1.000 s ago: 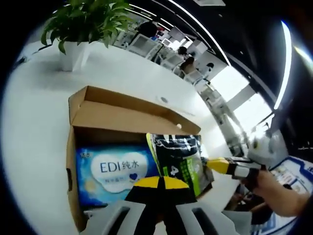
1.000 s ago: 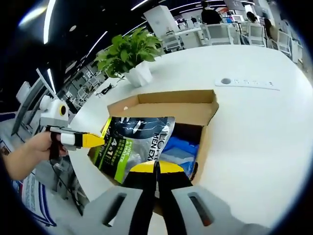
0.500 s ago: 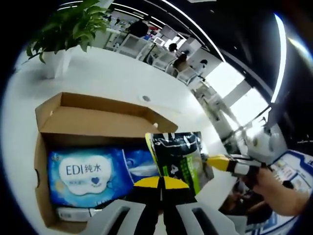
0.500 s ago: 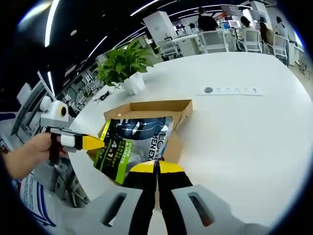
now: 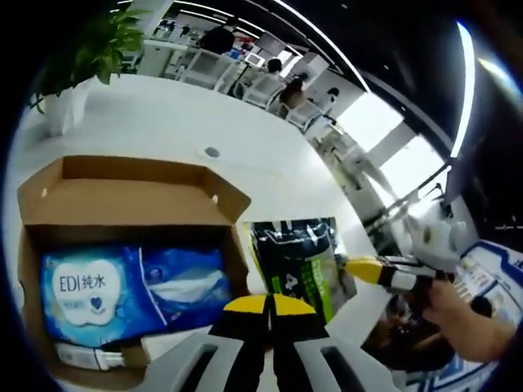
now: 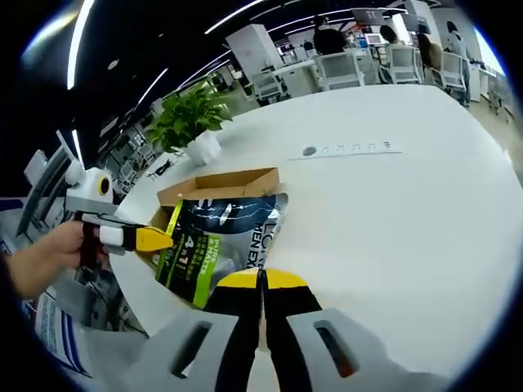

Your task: Operate the shoe box by opening the lid, removing the specified soft item, and placing it in the target area until the item is outside and the box remains undamaged.

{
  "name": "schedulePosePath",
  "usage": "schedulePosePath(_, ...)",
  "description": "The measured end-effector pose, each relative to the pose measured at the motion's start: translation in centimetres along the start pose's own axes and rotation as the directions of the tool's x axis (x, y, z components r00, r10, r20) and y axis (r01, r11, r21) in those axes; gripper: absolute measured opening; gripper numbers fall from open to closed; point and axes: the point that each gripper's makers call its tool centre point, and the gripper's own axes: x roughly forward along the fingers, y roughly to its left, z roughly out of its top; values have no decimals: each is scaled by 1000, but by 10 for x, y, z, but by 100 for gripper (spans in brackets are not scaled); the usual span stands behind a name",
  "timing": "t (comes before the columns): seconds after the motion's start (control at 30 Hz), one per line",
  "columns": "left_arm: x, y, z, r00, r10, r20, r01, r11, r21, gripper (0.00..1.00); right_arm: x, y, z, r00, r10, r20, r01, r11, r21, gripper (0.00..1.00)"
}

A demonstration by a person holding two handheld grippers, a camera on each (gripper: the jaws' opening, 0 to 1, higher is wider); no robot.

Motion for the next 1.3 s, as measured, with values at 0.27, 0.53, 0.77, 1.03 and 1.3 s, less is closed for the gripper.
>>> schedulePosePath(0.27, 37, -25, -3, 1000, 11, -26, -11, 1000, 10, 0, -14, -39, -1, 1000, -11, 11, 11, 1000, 22, 0)
schedulePosePath(0.53, 72, -43, -7, 999, 23, -48, -23, 1000, 5, 0, -23, -79, -6, 1000, -18, -3, 18, 999, 42, 0)
schedulePosePath(0.77, 97, -55, -13, 997, 34, -76, -34, 999, -1, 0, -23, -108, -14, 999, -28, -21, 30, 998, 57, 0)
schedulePosePath(1.03, 121, -58, -17, 992, 50, -118, -49, 999, 16, 0, -20, -131, -24, 999, -35, -37, 38, 996, 75, 0)
schedulePosePath(1.3, 142, -47, -29, 980, 99, -172, -90, 994, 60, 0, -6, -146, -40, 996, -49, -74, 54, 996, 75, 0)
